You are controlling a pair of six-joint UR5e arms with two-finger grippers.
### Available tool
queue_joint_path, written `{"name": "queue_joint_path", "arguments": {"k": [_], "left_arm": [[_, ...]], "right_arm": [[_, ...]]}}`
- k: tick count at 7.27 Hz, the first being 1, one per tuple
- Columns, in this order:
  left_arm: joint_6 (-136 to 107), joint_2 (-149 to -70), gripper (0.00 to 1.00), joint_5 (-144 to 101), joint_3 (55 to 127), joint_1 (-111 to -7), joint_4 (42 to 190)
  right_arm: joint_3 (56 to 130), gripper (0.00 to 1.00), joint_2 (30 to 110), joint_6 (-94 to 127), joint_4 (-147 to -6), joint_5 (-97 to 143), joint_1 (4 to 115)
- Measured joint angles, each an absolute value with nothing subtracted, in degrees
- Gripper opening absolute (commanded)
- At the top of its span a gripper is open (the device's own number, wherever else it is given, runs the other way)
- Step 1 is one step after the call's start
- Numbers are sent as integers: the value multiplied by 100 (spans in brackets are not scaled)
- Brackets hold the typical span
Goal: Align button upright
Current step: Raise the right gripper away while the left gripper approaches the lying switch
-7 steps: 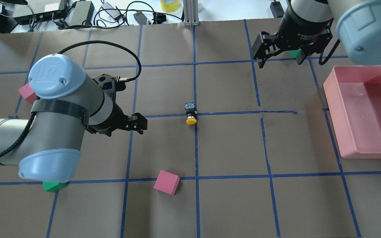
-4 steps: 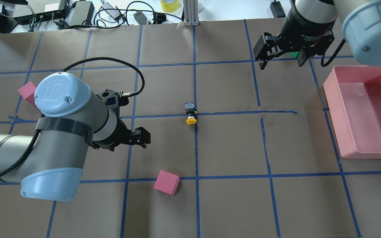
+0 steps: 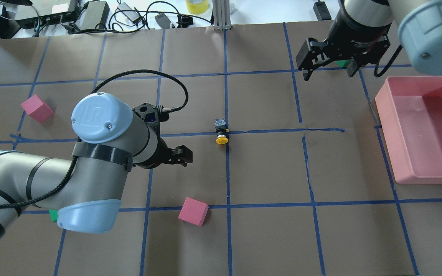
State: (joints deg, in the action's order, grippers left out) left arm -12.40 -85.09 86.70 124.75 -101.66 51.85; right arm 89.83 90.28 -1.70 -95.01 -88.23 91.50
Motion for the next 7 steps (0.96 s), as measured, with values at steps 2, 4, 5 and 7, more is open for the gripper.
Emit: {"name": "queue_joint_path", "arguments": {"k": [2,4,5,7], "left_arm": [[-1334,-8944,100,8627,12764,-10434,4035],[-1561,-9409,100,8611,12853,-10687,3286],[-1598,-9641,100,8601,12856,-10752,2851],[-1582,-10059,98,8576,12845,-10801,2033]], "right_arm": [[8982,100,9039,-166,-9554,-9026,9143],[8985,100,9029,-165,-9572,-9132,9141],[8988,100,9025,-166,-9573,-9136,9141],[8991,100,9016,-169,-9573,-9133,9141]]}}
